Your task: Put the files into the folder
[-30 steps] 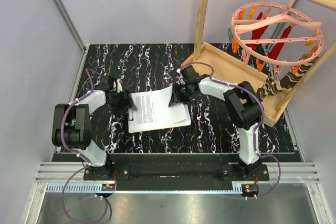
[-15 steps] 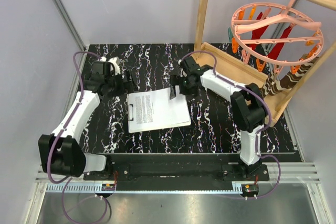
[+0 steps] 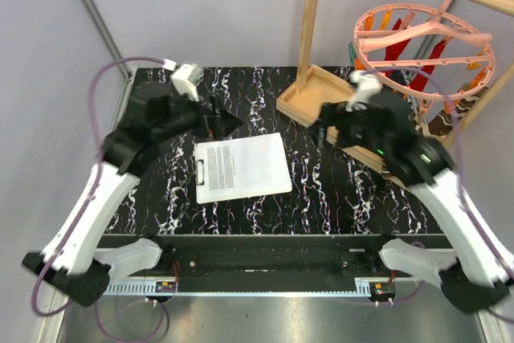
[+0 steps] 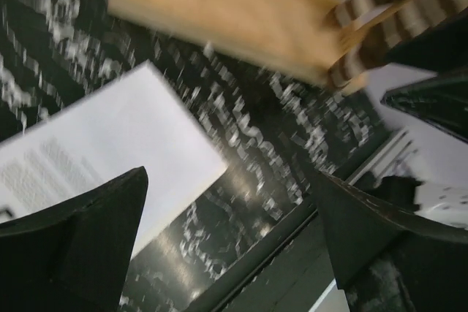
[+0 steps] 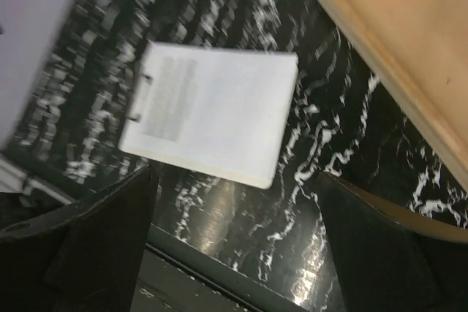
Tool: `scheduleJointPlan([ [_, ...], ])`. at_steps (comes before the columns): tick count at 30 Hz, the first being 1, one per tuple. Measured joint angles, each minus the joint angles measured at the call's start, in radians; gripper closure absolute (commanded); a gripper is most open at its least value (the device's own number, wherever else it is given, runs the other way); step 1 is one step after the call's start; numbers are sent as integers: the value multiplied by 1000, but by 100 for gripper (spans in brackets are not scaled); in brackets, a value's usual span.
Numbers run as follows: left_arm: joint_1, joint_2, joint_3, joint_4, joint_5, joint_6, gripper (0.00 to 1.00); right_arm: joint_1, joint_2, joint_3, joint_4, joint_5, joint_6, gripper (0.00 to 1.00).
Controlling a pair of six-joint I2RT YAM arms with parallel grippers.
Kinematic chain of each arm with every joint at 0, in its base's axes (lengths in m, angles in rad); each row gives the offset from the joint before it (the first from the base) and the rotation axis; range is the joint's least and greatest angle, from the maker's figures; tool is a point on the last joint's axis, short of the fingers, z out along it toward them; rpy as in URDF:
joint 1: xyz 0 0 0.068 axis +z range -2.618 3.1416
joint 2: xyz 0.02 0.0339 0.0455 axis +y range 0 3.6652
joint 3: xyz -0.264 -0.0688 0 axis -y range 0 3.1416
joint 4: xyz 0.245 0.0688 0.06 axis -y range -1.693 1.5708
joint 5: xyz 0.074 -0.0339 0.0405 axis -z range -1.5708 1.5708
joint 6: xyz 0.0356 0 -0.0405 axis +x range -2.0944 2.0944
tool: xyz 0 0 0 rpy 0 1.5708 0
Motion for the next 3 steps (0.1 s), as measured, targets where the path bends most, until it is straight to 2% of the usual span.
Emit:
scheduleJointPlan([
  [3, -1, -83, 84, 38, 29, -26, 1, 0, -186, 14, 41, -26, 8, 0],
])
